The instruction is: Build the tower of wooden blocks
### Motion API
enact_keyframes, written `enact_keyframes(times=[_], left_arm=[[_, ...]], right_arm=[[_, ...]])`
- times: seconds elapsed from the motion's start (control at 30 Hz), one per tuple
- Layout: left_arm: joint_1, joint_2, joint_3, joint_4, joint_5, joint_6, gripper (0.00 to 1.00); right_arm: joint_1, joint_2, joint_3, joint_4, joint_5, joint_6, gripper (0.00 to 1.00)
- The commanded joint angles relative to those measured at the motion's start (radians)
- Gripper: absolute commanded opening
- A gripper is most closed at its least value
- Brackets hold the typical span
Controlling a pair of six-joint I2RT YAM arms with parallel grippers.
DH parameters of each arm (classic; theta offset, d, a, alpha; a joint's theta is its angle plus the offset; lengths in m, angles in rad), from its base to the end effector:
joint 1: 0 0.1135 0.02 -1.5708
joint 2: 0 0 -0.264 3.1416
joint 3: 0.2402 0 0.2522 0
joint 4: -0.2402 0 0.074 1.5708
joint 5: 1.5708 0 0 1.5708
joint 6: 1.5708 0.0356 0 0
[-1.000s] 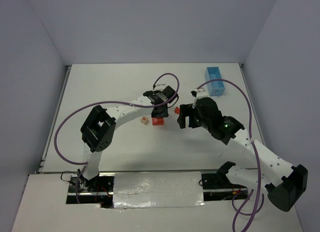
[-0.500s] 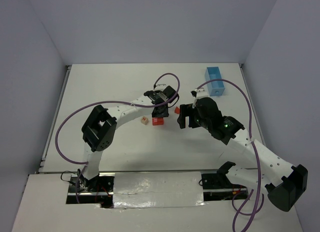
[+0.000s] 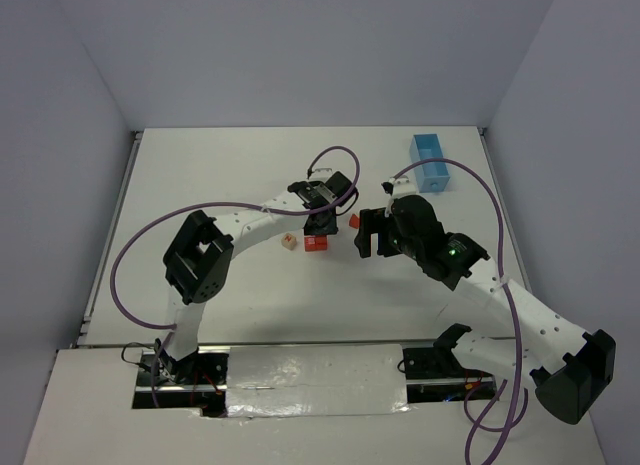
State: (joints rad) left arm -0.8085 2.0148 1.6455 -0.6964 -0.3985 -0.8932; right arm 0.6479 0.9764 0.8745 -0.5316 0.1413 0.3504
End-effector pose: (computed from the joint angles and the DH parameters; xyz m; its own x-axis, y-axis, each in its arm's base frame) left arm 0.3105 -0.3052 0.2260 -0.7972 -0.2049 -0.5679 -0.1342 0.9773 -0.1641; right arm 0.1705 0.1227 0.3023 -0.6174 -0.0410 -0.7856 -0.3141 0.9284 0.1984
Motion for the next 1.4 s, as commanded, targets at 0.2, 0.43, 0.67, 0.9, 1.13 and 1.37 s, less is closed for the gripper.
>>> enact_keyframes(times=[0.2, 0.43, 0.67, 0.9, 1.13, 1.37], left_arm=[[-0.006, 0.018, 0.039, -0.012, -0.01, 0.007, 0.31], [-0.008, 0.018, 0.033, -0.003, 0.0, 0.002, 0.43], [-0.006, 0.022, 0.039, 0.0, 0.001, 0.004, 0.46], [-0.006, 0.024, 0.036, -0.002, -0.002, 0.004, 0.51], [-0.006, 0.03, 0.04, -0.003, -0.003, 0.005, 0.54], [-0.006, 0.001, 0.031, 0.003, -0.011, 0.007, 0.57]], right_arm=[[-0.001, -0.024, -0.011, 0.039, -0.003, 0.001, 0.9], [-0.001, -0.021, -0.012, 0.041, -0.006, -0.001, 0.9], [-0.002, -0.021, -0.012, 0.042, -0.008, 0.001, 0.9], [0.001, -0.024, -0.014, 0.045, -0.014, -0.001, 0.9], [0.001, -0.025, -0.016, 0.045, -0.016, -0.001, 0.9], [0.001, -0.019, -0.016, 0.048, -0.016, -0.001, 0.9]])
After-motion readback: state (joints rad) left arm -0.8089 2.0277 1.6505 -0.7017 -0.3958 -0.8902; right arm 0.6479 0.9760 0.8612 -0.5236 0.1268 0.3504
